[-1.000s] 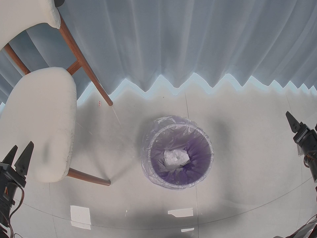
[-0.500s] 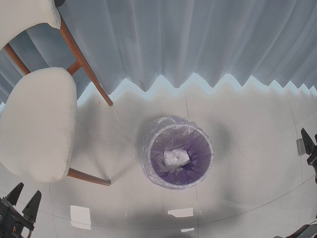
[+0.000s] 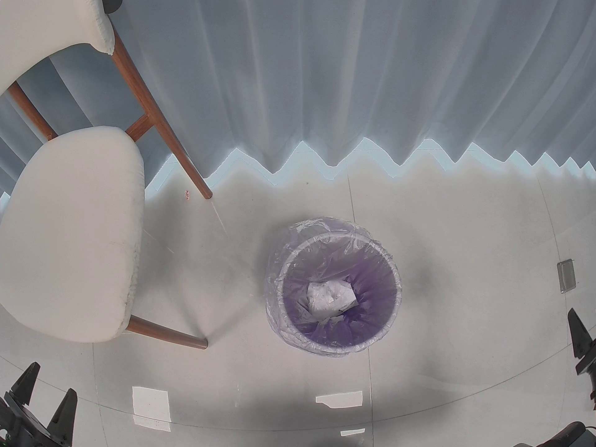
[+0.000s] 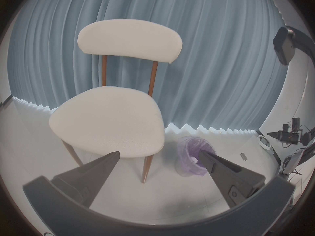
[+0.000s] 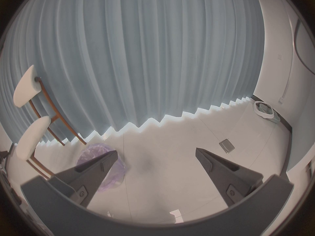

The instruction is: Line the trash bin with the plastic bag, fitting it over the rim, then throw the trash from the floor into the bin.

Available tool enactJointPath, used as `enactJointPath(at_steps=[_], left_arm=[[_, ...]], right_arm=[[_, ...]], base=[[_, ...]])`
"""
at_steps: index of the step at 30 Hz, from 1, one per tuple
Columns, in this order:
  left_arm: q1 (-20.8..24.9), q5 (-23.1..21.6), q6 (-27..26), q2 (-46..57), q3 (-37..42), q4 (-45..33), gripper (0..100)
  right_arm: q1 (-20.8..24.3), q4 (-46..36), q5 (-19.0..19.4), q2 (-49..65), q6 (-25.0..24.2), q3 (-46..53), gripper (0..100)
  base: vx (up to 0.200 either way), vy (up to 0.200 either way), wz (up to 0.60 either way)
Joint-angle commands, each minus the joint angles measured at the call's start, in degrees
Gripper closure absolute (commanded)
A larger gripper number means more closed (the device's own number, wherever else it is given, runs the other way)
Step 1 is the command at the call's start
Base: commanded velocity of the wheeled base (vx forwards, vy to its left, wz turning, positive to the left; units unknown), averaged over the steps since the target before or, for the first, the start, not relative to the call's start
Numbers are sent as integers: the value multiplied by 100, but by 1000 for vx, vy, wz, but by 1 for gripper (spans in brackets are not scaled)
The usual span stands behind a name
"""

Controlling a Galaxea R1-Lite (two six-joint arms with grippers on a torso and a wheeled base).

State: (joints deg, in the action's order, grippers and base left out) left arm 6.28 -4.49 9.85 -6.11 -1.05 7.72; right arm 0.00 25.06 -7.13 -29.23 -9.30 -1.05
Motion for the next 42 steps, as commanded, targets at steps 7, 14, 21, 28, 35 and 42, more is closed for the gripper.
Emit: enactJointPath(at_steps=[7,14,21,28,35,42], left_arm=[[5,396,-273,101,105,-429,0],[5,1538,-317,110,105,-543,0],[-4,1556,-335,110,105,-552,0],[-57,1714,-71,119,105,-526,0],[-373,1925,-36,154,105,-534,0],[-645,1626,-317,611,105,-552,0]], right_arm=[[26,-2480,45,2897,526,78,0],[9,-2269,28,2923,491,105,0],[9,-2313,19,2923,482,105,0],[9,-2454,397,2923,842,105,0],[9,-2506,608,2906,913,105,0],[53,-2498,608,2572,921,105,0]], base=[[0,0,0],[0,0,0],[0,0,0],[0,0,0],[0,0,0],[0,0,0]])
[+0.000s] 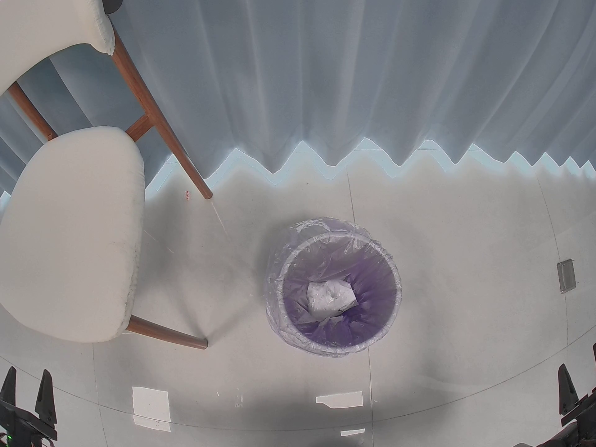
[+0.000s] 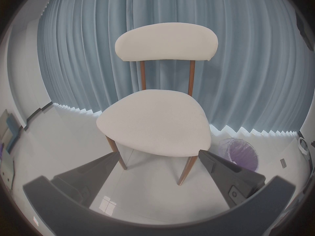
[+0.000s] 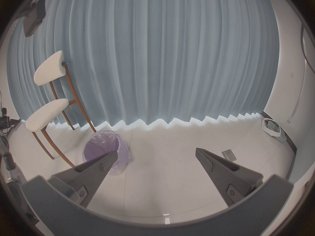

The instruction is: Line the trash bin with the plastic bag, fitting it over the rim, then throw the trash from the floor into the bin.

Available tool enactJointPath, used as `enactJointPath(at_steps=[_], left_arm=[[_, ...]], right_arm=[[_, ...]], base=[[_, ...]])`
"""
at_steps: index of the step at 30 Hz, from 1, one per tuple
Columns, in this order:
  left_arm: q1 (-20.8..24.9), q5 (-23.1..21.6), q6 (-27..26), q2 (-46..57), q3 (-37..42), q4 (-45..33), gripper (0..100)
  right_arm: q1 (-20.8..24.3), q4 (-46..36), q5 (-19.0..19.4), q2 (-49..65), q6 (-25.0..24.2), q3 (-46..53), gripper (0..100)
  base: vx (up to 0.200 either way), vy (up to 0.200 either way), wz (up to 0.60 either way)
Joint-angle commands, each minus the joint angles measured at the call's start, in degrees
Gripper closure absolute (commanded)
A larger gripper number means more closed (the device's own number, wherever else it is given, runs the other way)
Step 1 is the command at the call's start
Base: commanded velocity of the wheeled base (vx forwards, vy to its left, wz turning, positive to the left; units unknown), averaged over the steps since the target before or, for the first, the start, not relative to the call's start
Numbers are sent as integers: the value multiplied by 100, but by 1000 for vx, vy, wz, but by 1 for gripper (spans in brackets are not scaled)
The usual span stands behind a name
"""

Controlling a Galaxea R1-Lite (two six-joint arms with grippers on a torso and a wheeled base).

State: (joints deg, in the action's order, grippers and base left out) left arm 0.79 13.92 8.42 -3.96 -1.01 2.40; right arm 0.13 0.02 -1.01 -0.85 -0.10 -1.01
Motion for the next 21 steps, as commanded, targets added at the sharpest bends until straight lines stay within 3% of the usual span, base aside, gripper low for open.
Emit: enactJointPath(at_steps=[1,2,3,4,5,11,15,21], left_arm=[[-88,-496,-227,396,101,-12,0],[-88,-496,-227,396,101,-12,0],[-88,-979,-456,396,101,-47,0],[-88,-1014,-482,396,101,-56,0],[-79,-1339,-842,396,101,-240,0],[-62,-1357,-825,396,101,-267,0],[-70,-1348,-772,396,101,-258,0],[-70,-1348,-807,396,101,-249,0]], right_arm=[[48,6,-4,-240,1,101,0],[48,6,-4,-240,1,101,0],[48,6,-4,-161,1,101,0],[48,6,-4,-152,1,101,0],[48,6,-4,-108,1,101,0],[-5,24,-39,77,-43,101,0],[-5,24,-347,85,-245,101,0],[-5,-2,-329,85,-175,101,0]], base=[[0,0,0],[0,0,0],[0,0,0],[0,0,0],[0,0,0],[0,0,0],[0,0,0],[0,0,0]])
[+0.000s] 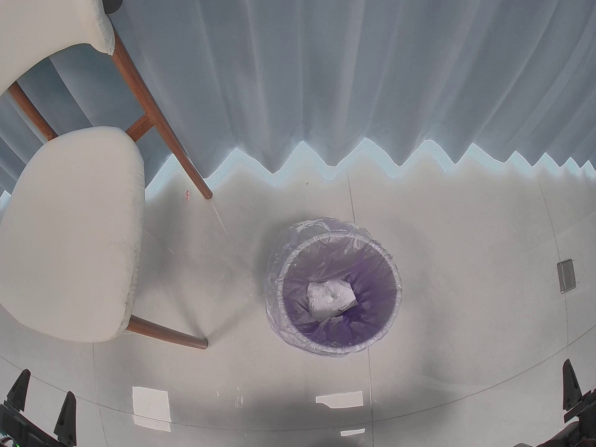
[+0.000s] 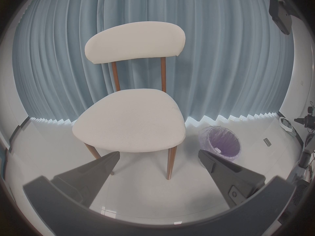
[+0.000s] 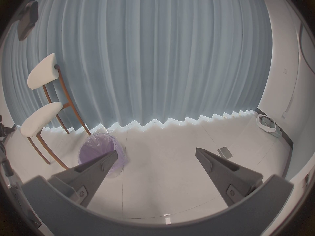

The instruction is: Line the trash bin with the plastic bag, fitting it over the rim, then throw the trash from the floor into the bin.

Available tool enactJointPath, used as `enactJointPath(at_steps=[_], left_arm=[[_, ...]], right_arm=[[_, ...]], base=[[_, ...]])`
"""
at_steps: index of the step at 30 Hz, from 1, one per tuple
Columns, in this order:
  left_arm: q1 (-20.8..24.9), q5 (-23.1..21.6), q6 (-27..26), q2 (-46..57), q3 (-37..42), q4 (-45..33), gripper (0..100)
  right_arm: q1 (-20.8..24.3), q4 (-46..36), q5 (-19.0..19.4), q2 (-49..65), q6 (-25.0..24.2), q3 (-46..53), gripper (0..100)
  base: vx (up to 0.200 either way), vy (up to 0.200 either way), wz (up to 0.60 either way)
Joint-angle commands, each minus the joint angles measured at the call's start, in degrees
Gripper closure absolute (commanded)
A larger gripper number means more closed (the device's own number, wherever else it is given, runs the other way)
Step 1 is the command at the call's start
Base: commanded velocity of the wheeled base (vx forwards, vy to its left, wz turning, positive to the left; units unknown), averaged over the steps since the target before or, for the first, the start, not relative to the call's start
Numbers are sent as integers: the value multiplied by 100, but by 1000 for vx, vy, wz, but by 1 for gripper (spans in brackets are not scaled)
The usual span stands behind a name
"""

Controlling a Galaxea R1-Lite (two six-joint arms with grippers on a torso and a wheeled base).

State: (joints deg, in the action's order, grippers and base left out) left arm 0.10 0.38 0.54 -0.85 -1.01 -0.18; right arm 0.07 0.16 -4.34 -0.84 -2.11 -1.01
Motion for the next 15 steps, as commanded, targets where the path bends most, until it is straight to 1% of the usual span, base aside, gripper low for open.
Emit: enactJointPath(at_steps=[1,5,9,12,15], left_arm=[[-1,6,-18,85,101,9,0],[-1,6,-18,85,101,9,0],[-1,15,17,85,101,9,0],[-1,15,17,85,101,9,0],[-1,15,25,85,101,9,0]], right_arm=[[1,-25,3,84,53,101,0],[1,-42,21,84,211,101,0],[1,-69,258,84,220,84,0],[10,-60,302,75,237,92,0],[1,-16,267,84,237,101,0]], base=[[0,0,0],[0,0,0],[0,0,0],[0,0,0],[0,0,0]])
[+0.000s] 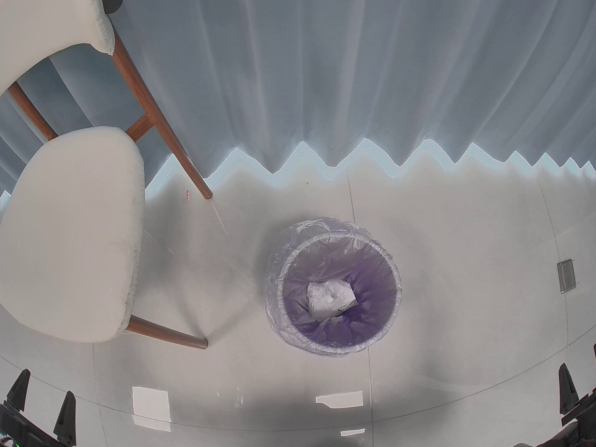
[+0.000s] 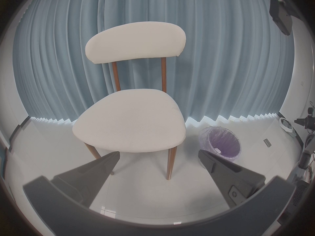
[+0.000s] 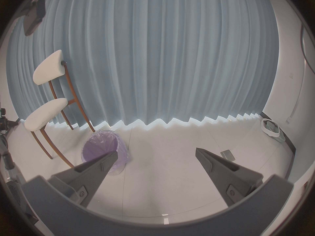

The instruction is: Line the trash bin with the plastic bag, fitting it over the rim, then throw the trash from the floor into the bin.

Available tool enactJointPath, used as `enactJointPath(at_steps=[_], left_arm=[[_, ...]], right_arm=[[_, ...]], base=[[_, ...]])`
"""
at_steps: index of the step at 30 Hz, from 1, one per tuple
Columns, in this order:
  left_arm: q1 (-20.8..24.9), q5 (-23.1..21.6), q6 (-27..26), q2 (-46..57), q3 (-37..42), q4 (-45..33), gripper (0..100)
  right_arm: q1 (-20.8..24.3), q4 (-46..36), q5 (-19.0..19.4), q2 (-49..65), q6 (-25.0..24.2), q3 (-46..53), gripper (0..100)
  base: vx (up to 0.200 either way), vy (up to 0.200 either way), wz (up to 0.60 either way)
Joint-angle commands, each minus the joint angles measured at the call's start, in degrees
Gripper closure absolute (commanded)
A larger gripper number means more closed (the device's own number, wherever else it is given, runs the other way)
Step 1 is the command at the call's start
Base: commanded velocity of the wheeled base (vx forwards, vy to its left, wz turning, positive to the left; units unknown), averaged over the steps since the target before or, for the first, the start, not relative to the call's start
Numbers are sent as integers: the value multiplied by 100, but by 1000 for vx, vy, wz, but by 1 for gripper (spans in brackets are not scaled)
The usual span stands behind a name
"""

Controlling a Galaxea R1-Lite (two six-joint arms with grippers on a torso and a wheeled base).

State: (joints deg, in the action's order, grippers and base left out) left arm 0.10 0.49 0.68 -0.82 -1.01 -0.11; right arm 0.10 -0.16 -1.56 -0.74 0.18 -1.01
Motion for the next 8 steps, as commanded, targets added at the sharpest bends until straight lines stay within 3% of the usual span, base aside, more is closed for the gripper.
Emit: enactJointPath(at_steps=[1,8], left_arm=[[-1,4,11,82,101,2,0],[-1,4,11,82,101,2,0]], right_arm=[[-1,7,-20,74,-1,101,0],[-1,7,-29,74,-1,101,0]], base=[[0,0,0],[0,0,0]])
